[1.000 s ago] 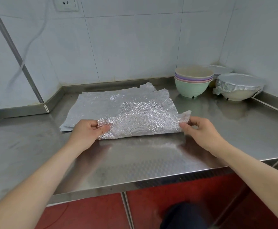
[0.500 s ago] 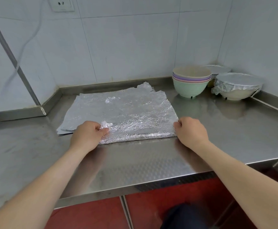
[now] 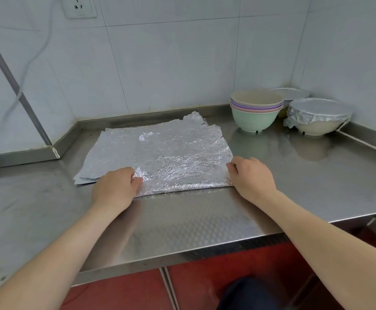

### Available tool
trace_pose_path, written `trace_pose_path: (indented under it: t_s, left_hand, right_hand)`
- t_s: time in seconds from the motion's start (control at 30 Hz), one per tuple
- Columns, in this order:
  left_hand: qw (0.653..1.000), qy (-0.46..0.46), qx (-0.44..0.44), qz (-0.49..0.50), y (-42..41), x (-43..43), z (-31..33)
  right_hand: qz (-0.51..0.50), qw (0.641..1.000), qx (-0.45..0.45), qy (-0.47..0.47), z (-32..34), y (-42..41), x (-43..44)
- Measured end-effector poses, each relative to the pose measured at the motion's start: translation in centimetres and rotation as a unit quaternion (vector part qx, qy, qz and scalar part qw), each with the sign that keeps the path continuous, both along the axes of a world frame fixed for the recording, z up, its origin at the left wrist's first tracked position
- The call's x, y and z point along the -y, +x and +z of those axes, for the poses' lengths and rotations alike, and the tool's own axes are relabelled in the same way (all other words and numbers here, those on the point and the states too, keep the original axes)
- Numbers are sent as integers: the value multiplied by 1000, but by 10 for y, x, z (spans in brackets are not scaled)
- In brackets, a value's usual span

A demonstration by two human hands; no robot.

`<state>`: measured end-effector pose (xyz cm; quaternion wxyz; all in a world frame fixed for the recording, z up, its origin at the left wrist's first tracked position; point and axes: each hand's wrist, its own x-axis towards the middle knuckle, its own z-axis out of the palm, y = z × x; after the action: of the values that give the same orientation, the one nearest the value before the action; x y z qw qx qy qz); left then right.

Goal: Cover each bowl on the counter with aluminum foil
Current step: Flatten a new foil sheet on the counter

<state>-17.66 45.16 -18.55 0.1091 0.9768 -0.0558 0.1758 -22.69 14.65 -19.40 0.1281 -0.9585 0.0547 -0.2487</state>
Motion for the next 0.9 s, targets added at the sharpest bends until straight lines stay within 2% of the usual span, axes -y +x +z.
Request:
trace_pose_path:
  t_s: [0.1,0.2,0.27,0.37,0.5,0.57,0.67,0.73,0.9]
  left_hand:
    - [999,-37,-20,-9,1,-2,2]
    - [997,-72,-31,-15,0,-3,4]
    - [995,-92,-40,-16,-1,-4,6]
    - [994,-98,-53,-23,-1,-4,9]
    - [988,-135,-68,-25,2,-9,8]
    - [974,-202,-91,-39,2,-11,11]
    - [931,-322,-162,-62,-5,-12,15]
    - [931,-319,-157,-78,-6,-14,12]
    - [964,-224,-110,-86,-9,-15,7]
  right_hand:
    - [19,994,-3,110,3,0,3]
    - [38,985,-36,165,4,5,10]
    - [34,989,-31,140,3,4,10]
    - [36,996,41,72,-1,2,8]
    - [93,992,41,74,1,2,9]
    - [86,991,25,98,2,3,9]
    - [58,993,-2,107,2,6,9]
    - [45,995,-25,87,0,8,9]
    - [37,997,-44,45,1,9,7]
